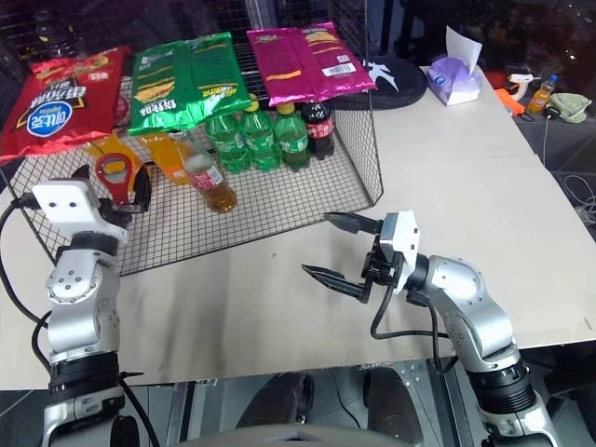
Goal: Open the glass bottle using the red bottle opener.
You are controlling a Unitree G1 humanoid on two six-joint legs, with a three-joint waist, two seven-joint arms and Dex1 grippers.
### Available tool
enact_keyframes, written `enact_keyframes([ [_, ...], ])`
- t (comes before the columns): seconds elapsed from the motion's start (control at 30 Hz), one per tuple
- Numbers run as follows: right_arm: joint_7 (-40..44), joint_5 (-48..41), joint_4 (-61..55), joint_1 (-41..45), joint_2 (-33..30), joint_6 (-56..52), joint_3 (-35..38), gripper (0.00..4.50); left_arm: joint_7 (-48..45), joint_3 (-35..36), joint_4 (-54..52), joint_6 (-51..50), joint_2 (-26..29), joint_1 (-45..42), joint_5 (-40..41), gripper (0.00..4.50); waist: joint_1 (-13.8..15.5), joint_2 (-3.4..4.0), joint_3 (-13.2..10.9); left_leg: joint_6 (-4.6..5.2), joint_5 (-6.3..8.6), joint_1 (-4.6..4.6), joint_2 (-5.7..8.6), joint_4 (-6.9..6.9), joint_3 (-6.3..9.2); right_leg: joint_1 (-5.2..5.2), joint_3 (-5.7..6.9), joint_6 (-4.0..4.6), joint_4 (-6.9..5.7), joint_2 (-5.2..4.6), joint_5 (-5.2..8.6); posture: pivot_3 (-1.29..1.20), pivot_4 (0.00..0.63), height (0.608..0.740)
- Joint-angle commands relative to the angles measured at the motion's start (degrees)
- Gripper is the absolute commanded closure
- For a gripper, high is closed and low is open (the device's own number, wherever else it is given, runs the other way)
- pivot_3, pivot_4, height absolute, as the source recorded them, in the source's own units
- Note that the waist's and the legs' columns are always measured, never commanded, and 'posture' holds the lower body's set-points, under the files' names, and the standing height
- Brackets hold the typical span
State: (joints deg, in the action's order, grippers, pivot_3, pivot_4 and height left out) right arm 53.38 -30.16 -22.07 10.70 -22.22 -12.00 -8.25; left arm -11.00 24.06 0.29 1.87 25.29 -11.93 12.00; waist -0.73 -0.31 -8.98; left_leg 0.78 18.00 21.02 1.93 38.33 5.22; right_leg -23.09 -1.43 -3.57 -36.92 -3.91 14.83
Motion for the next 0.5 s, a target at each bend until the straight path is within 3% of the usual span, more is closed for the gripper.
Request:
enact_keyframes([
  [0.03, 0.4, 0.5, -0.8, -0.8, 0.3, 2.4, 0.0, 0.00, -0.5, -0.1, -0.9, 1.1, -0.1, -0.3, 0.6, 1.63, 0.0, 0.00, 0.0, 0.00, 0.00, 0.00, 0.00, 0.00, 0.00, 0.00, 0.00, 0.00, -0.01, -0.01, 0.00, 0.00, 0.150, 0.740],
  [0.2, 0.9, 0.8, -0.2, -1.6, 0.2, 3.6, 0.0, 0.00, -0.2, 1.7, -2.6, 0.0, -1.9, 0.2, 3.9, 4.03, 0.0, -0.01, 0.0, 0.00, 0.00, 0.00, 0.00, 0.02, 0.00, 0.00, -0.01, 0.00, -0.02, -0.02, 0.00, 0.00, 0.150, 0.740],
  [0.23, 1.0, 0.8, 0.0, -1.7, 0.2, 3.9, 0.0, 0.00, -0.4, 1.9, -2.9, -0.1, -2.0, 0.3, 4.4, 4.34, 0.0, -0.02, 0.0, 0.00, 0.00, 0.00, 0.00, 0.02, 0.00, 0.00, -0.01, 0.00, -0.03, -0.04, 0.00, 0.00, 0.150, 0.740],
  [0.5, 1.9, 0.8, 0.7, -2.1, -0.2, 4.3, 0.1, 0.00, -3.5, 2.9, -9.7, -5.1, -5.5, 2.4, 17.5, 4.34, 0.0, -0.05, 0.0, -0.01, -0.01, 0.00, -0.01, 0.07, -0.01, 0.00, -0.03, 0.00, -0.08, -0.09, 0.00, 0.00, 0.150, 0.740],
])
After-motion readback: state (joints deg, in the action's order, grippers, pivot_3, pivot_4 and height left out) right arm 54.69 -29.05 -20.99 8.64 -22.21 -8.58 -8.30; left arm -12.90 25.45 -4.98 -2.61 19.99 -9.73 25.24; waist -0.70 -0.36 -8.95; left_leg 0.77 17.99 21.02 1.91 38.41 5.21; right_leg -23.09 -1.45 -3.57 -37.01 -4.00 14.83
